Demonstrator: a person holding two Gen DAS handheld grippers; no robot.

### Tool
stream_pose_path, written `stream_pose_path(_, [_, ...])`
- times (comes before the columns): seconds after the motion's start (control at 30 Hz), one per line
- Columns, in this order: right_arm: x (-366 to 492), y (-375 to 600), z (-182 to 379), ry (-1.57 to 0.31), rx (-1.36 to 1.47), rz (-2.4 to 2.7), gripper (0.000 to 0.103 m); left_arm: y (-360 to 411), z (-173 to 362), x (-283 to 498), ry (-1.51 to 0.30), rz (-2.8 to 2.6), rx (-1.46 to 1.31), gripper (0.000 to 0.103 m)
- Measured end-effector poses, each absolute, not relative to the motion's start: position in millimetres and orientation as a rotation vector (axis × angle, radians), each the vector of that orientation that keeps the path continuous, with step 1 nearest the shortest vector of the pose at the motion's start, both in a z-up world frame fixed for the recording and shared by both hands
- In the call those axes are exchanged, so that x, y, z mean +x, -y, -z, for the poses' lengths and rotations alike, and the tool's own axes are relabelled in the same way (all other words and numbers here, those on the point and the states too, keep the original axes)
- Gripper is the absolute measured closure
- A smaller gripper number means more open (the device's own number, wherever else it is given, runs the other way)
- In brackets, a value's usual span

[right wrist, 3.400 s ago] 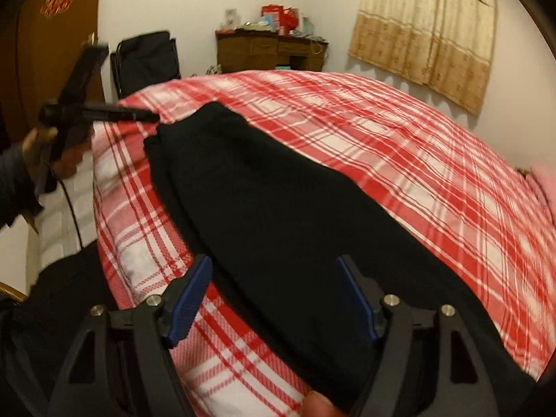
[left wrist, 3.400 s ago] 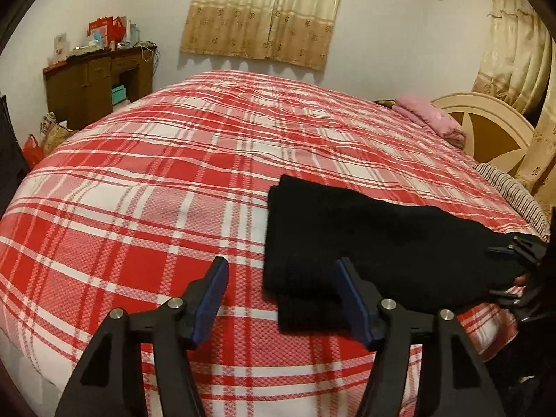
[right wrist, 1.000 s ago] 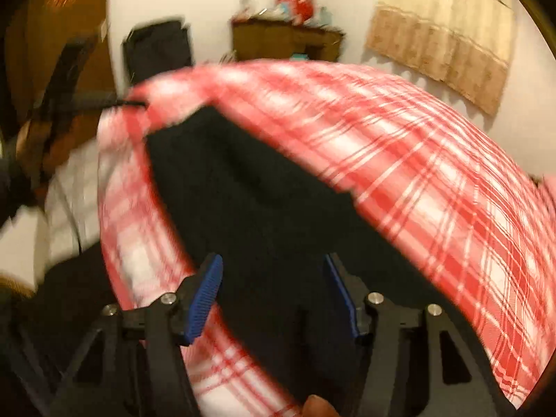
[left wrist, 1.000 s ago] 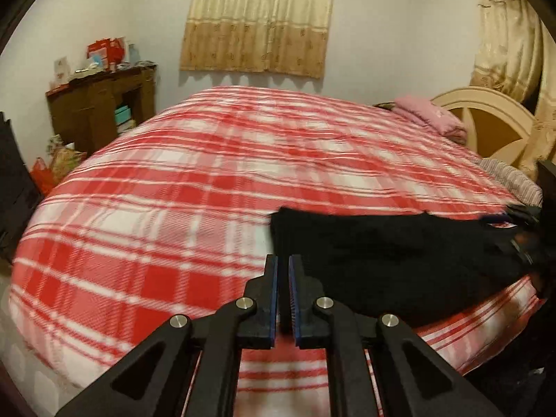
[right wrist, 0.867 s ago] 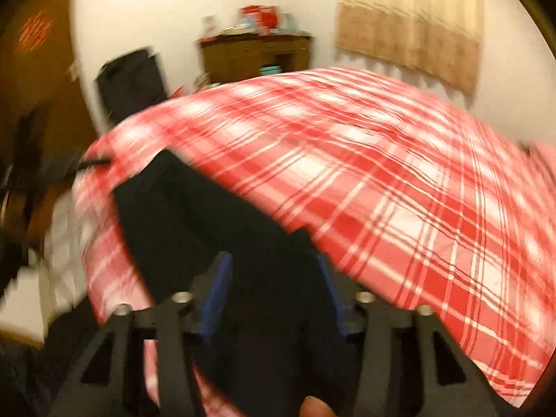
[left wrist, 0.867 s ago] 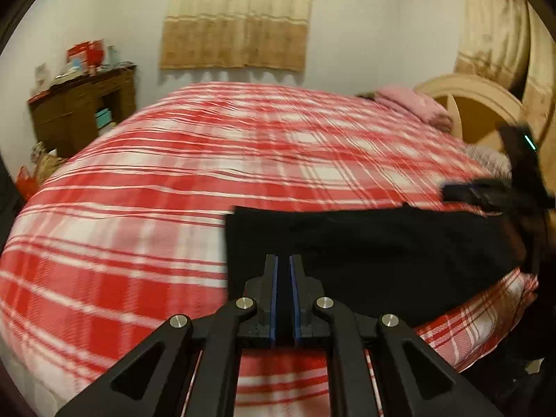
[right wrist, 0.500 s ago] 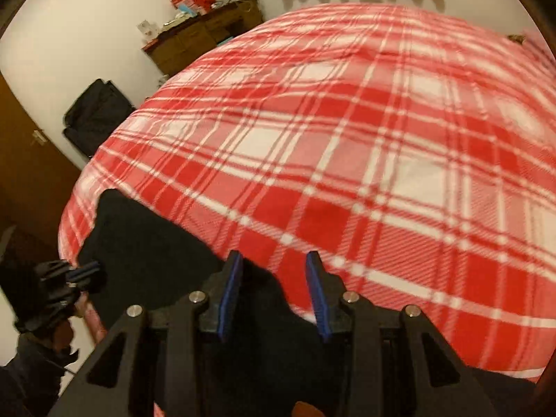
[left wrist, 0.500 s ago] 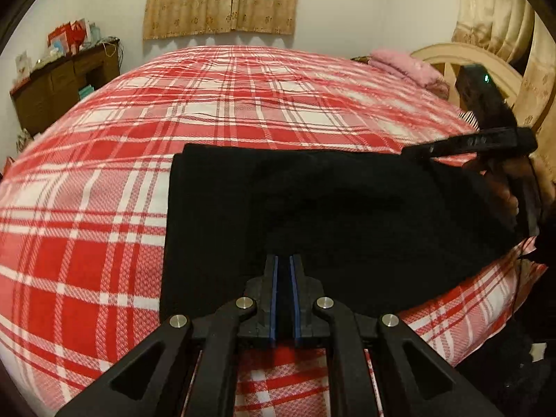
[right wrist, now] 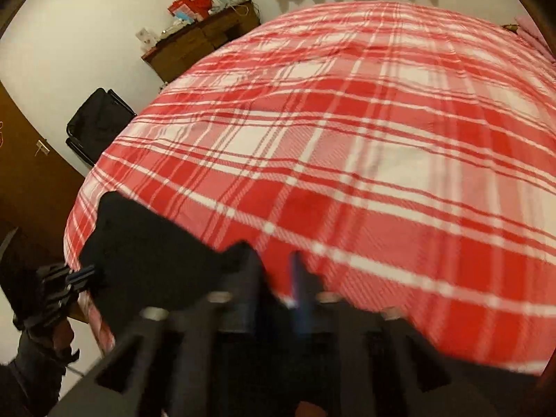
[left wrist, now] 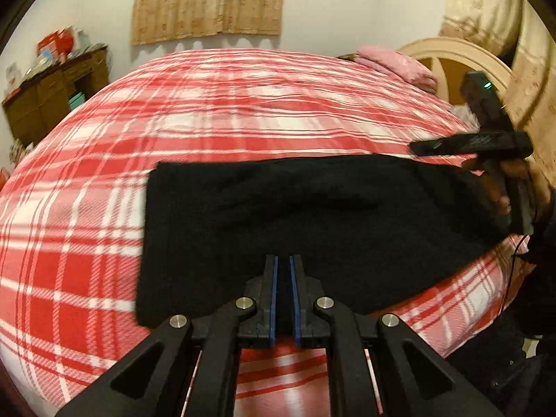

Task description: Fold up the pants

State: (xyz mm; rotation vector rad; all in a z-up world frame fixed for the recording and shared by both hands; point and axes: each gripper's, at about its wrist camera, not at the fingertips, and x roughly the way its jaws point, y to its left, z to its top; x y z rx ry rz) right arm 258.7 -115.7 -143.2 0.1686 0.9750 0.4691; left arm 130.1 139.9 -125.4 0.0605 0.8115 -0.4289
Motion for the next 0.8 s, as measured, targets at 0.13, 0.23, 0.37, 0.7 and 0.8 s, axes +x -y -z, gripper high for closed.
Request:
stream_pose_path(0.13, [214,178,112,-0.907,0.23,-0.389,0.036,-99,121,125,-0.8,0.526,0.119,0.096])
stream_pose_path(0.23, [164,246,90,-0.862,0.252,-0.213,0.036,-64,119,127,-0.801,0.615,0.148,0.096])
stream_pose_path(0.37, [89,335,69,-0.811,0.327,0.059,0.036,-13,120,129,-0.814,0.723,0.2,0.096])
stream_pose_path(0.7, [-47,474,74,-0.757,0.574,0.504,0.044,63,132,123,-0.855,0.878,0.263,0.096])
stream_pose_path(0.8, [-42,486,78,-0.73,0.603,0.522,0.044,71,140,123,-0.876,0.875,0.272,0.096])
